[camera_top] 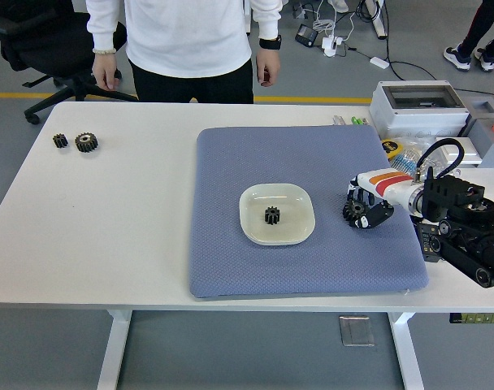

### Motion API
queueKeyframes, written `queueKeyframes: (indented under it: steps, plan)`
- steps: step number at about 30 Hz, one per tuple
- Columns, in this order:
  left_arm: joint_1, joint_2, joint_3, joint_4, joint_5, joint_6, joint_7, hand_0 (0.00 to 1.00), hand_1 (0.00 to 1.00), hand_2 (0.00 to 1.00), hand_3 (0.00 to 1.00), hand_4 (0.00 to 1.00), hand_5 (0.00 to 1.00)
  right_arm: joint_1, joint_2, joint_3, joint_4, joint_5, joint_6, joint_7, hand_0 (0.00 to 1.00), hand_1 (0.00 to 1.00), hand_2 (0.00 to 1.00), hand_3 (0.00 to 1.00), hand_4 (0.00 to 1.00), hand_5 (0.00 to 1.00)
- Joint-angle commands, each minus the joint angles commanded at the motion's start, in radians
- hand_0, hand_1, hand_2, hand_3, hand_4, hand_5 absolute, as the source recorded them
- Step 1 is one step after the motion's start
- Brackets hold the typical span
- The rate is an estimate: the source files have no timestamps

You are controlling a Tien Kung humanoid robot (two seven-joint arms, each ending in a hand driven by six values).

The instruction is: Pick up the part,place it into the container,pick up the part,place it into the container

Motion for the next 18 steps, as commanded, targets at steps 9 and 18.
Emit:
queueKeyframes:
  steps: [9,18]
  plan:
    - [-0.002,0.002,0.001,0.000,-0.003,-0.002,-0.002,0.692,0.680,0.781,0.674,0.781,0.650,0.012,-0.025,0.055,0.047,-0.021,0.000,-0.005,0.203,0.377,0.461,0.479,0.760,0.200]
    - [-0.003,0.002,0.001,0.000,-0.008,0.000,-0.005,0.692,0.680,0.780,0.673,0.780,0.649,0.031,-0.022,0.162,0.191,-0.062,0.000,-0.033,0.201,0.376,0.463,0.482,0.765,0.203]
